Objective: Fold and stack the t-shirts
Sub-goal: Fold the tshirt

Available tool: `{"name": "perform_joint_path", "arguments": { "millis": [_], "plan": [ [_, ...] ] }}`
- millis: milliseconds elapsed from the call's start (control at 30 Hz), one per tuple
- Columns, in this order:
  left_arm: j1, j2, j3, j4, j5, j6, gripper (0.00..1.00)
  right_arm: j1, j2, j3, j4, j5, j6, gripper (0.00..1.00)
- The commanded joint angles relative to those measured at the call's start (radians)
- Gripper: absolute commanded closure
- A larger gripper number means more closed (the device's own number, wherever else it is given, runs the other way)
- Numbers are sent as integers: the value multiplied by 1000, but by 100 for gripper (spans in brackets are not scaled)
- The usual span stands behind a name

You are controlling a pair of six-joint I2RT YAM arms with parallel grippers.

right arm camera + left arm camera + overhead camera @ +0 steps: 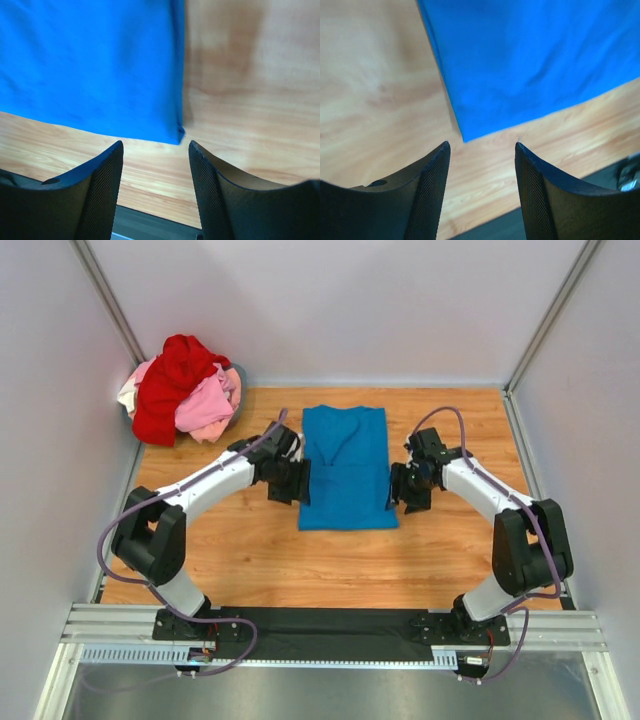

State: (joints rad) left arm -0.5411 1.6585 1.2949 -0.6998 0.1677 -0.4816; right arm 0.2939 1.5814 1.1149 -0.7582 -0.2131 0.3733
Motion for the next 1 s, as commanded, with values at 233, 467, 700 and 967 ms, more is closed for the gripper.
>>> {"name": "perform_joint_path", "arguments": {
  "millis": [233,467,700,967],
  "plan": [
    [-13,-138,-345,255,116,-72,38,-6,-72,-245,217,-60,50,41],
    [-13,-131,-447,336,110,-89,38,-6,-46,-276,235,-42,52,42],
    [-13,-105,-471,376,82,-92,38,-6,-40,-282,240,-28,53,48],
    [-14,-206,-536,456,75,-112,37,-6,-32,-287,243,-26,52,49]
  ]
}}
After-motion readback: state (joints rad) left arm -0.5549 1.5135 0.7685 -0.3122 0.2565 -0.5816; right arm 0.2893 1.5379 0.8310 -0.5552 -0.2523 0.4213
